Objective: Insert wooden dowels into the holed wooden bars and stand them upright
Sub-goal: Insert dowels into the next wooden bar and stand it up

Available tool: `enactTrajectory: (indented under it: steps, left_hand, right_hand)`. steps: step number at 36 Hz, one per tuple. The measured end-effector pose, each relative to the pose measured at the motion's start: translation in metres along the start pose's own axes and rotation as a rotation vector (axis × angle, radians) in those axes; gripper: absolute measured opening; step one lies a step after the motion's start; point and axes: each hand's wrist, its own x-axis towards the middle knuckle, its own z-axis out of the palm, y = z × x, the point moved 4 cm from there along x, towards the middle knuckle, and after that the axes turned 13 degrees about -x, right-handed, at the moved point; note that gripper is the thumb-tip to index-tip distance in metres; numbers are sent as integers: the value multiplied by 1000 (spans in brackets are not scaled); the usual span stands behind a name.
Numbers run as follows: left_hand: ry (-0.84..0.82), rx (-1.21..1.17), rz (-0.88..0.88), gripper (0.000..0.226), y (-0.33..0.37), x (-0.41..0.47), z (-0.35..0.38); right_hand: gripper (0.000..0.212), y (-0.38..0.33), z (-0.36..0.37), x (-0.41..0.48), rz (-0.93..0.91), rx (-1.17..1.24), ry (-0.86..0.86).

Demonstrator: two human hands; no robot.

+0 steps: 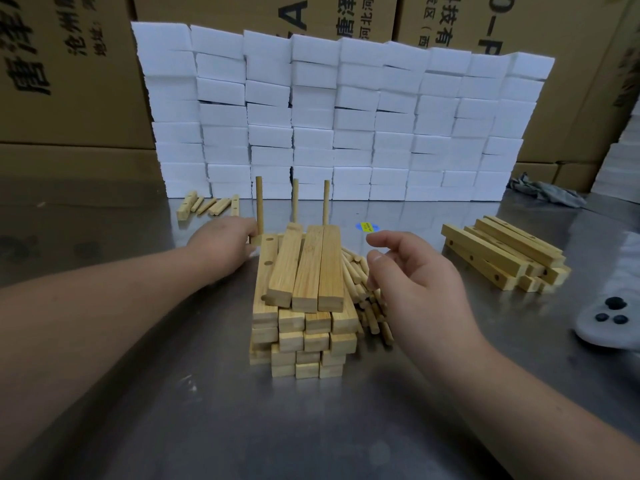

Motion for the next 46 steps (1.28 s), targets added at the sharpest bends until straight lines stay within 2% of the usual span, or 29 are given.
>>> enactTrajectory:
  steps: [5,15,21,29,40,46]
  left_hand:
    - [41,12,-117,6,-4,5,-2]
    - [-100,48,-55,26,-14,15,17]
    - [-44,70,22,24,-6,9,11]
    - [-120,-111,-209,28,17,7,4]
    - [-13,-9,-77,20,13,6,5]
    - [21,-44,-68,15,4,8,7]
  right_hand:
    - [14,-1,0,-1,4,-13,-9]
    - [15,-1,-1,-1,6,2,-4]
    - [12,-1,-1,-1,7,-12,-5]
    - [13,0,0,0,9,16,2]
    - [13,0,0,0,4,32,-1]
    - [13,1,2,0,9,39,-9]
